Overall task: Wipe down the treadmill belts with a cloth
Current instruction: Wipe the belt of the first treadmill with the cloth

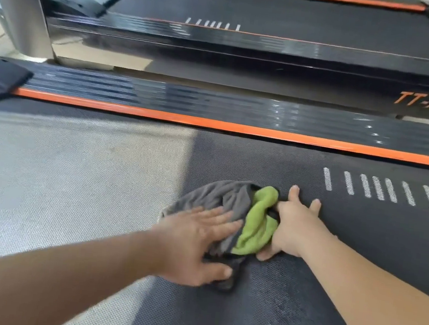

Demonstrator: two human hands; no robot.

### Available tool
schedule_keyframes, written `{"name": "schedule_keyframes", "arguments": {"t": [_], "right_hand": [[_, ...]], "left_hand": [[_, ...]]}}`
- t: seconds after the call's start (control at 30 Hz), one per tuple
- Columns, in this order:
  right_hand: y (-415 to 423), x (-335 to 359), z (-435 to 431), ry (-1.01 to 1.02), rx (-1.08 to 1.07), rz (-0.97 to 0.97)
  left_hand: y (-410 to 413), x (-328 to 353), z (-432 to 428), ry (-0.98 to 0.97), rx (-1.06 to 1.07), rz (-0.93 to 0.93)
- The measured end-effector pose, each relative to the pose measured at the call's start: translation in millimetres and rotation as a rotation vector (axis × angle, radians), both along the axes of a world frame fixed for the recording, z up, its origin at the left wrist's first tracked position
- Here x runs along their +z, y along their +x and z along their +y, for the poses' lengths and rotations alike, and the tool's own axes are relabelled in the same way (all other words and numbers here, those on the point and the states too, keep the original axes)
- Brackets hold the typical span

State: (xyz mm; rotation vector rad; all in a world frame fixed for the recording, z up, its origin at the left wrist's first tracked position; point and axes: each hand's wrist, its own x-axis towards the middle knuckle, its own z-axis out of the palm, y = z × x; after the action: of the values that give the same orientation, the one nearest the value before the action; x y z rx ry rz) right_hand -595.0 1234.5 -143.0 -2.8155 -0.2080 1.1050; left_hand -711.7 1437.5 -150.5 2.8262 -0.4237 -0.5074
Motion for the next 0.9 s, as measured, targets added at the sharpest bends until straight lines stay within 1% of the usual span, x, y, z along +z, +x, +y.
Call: {"name": "schedule_keyframes", "arguments": {"t": [0.03, 0.1, 0.13, 0.2, 0.23, 0.27, 0.3, 0.37, 0.43, 0.47, 0.53, 0.57, 0.6, 0.63, 0.67, 0.77, 0.83, 0.9], "right_hand": [[-1.0, 1.9, 0.0, 0.011, -0.010, -0.010], [-6.5, 8.4, -4.0, 0.011, -0.010, -0.051], [-10.3, 7.8, -7.0, 0.019, -0.002, -0.085], [-23.2, 7.9, -11.4, 0.057, -0.005, -0.177], [-32.3, 7.5, -14.4, 0.074, 0.001, -0.230], [-41.1, 5.7, -18.9, 0.089, 0.015, -0.277], [-49.8, 6.4, -25.4, 0.098, 0.042, -0.302], [-63.2, 14.4, -45.8, 0.087, 0.114, -0.240], [-70.6, 25.5, -70.7, -0.011, 0.192, -0.133], [-73.4, 29.8, -82.9, -0.080, 0.219, -0.102], [-78.9, 33.1, -102.1, -0.223, 0.232, -0.070], [-81.6, 32.1, -108.2, -0.261, 0.225, -0.058], [-83.8, 29.1, -112.4, -0.255, 0.215, -0.046], [-84.6, 25.2, -115.4, -0.225, 0.211, -0.041], [-83.9, 22.3, -118.4, -0.190, 0.208, -0.045], [-83.6, 22.3, -129.3, -0.161, 0.229, -0.058], [-85.5, 20.8, -134.3, -0.150, 0.228, -0.085], [-85.5, 18.1, -134.5, -0.127, 0.193, -0.099]], "left_hand": [[2.9, -2.2, 16.2, 0.071, 0.017, 0.033], [12.6, -5.0, 30.7, 0.172, 0.126, 0.043], [13.4, -6.6, 26.1, 0.175, 0.204, 0.026], [7.7, -10.7, -0.8, 0.110, 0.365, -0.026], [1.1, -11.9, -17.4, 0.065, 0.421, -0.029], [-6.5, -12.1, -32.4, 0.029, 0.433, -0.036], [-15.1, -11.4, -45.1, 0.005, 0.419, -0.037], [-36.9, -7.7, -65.2, -0.022, 0.293, 0.006], [-66.5, -8.7, -77.8, -0.043, 0.112, 0.087], [-81.4, -9.8, -81.8, -0.050, 0.022, 0.083], [-97.3, -11.1, -81.5, 0.023, -0.127, 0.030], [-92.7, -14.6, -76.4, 0.079, -0.143, -0.021], [-80.2, -12.2, -71.3, 0.123, -0.136, -0.006], [-64.2, -9.1, -68.1, 0.151, -0.116, -0.010], [-44.6, -7.7, -66.8, 0.175, -0.051, 0.015], [21.1, -5.0, -76.2, 0.216, 0.225, 0.038], [46.9, -11.6, -89.2, 0.153, 0.361, 0.075], [50.5, -19.7, -109.7, 0.091, 0.408, 0.050]]}}
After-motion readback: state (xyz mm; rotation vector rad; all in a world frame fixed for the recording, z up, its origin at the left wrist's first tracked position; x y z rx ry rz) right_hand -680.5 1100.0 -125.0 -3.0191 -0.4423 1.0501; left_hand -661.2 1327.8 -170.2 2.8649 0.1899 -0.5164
